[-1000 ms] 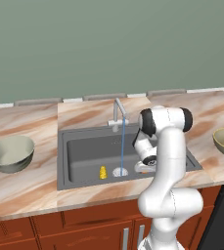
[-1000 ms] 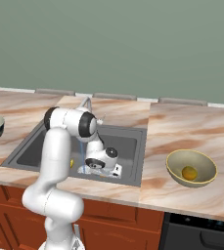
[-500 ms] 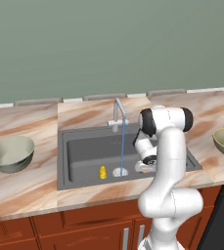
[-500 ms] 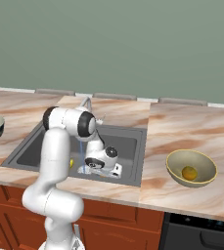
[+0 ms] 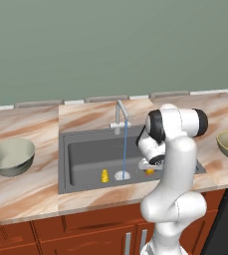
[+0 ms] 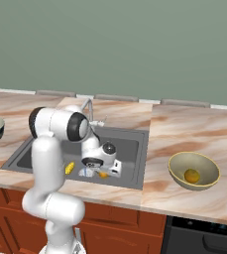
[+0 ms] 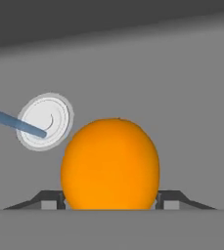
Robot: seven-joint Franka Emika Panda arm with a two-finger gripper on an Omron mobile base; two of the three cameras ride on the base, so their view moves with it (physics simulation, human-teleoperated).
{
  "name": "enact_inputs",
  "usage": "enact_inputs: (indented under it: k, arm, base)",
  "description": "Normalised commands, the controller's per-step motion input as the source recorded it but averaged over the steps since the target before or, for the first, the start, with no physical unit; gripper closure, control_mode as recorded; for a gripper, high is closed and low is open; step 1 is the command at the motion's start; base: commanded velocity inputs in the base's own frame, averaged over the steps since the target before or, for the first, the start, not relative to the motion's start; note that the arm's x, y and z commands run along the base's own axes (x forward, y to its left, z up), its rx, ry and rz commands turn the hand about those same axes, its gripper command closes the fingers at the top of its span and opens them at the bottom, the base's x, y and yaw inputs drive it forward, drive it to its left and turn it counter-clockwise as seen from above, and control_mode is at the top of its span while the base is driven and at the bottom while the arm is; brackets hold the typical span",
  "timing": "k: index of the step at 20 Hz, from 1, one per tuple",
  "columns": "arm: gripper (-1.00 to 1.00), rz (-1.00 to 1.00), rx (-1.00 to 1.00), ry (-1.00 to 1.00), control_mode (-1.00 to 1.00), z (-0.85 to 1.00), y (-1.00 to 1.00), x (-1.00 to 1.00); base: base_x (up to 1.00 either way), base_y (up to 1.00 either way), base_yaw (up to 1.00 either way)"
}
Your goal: Pick the oranges from the sink and place them in one bowl. Place the corn in the other bowl. Then turn off the sink faucet.
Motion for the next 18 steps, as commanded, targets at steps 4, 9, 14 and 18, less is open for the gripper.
enact_inputs:
  k: [4, 9, 14, 18]
  arm:
    - [1.00, 0.00, 0.00, 0.00, -1.00, 0.86, -0.03, 0.00]
    - [1.00, 0.00, 0.00, 0.00, -1.00, 0.89, -0.10, -0.03]
    - [1.00, 0.00, 0.01, 0.02, -1.00, 1.00, -0.32, -0.04]
    - [1.00, 0.00, 0.03, 0.04, -1.00, 1.00, -0.31, -0.09]
  base:
    - [0.00, 0.00, 0.00]
    - [0.00, 0.00, 0.00]
    - [0.00, 0.00, 0.00]
    - [0.00, 0.00, 0.00]
